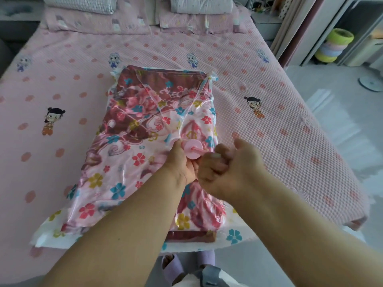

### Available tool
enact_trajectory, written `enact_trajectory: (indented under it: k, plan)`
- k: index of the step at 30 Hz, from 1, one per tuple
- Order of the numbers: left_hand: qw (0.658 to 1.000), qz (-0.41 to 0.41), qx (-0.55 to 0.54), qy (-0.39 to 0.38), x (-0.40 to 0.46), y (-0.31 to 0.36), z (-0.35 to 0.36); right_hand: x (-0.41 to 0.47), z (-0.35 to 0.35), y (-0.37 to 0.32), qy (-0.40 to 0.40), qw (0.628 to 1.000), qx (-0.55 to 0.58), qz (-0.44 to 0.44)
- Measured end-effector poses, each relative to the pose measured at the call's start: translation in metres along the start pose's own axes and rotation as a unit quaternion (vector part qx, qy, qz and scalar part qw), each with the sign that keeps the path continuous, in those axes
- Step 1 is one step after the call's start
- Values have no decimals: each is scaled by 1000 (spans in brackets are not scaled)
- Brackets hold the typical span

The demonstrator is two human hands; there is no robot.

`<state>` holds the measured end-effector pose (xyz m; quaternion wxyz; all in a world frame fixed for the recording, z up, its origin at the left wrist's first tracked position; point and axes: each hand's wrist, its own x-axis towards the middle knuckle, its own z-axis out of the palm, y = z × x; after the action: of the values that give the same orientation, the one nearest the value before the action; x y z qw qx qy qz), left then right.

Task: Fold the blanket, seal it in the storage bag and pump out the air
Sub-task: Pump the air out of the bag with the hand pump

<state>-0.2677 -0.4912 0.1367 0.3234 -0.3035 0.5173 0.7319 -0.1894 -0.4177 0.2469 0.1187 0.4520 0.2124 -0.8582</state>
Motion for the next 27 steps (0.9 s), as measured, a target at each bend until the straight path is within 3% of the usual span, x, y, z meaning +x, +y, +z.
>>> enact_trajectory:
  k: [3, 6, 8, 11, 14, 16, 17, 19, 22, 24, 27]
  plan:
    - [998, 23, -49, 13, -6, 6, 6, 29, 30, 10, 43, 998, -38, -20]
    - [995, 56, -45, 73, -3, 4, 9, 18, 17, 7, -6, 998, -60, -20]
    - [997, 6, -77, -2, 2, -1, 2, -2, 1, 4, -23, 999, -45, 4]
    - [998, 4, -56, 2, -4, 0, 0, -4, -2, 1, 11, 1000, -24, 9]
    - [992, 66, -43, 103, -13, 4, 15, 26, 24, 11, 49, 998, -33, -14]
    - [996, 35, -75, 24, -11, 1, 6, 31, 20, 11, 23, 996, -77, -42]
    - [994, -6, -105, 14, -7, 0, 2, 24, 13, 11, -3, 996, -76, -37]
    - [996, -2, -85, -11, -6, -2, -8, 0, -6, 9, -41, 998, -53, 0]
    - [998, 1, -63, 0, -4, -3, -6, -20, -14, 4, -9, 997, -74, 7]
    - [999, -5, -45, -12, -8, 0, 0, -1, -2, 4, 3, 1000, -21, -7]
    - [1000, -5, -25, -2, -4, 3, 0, 27, 22, 9, 40, 998, -49, -26]
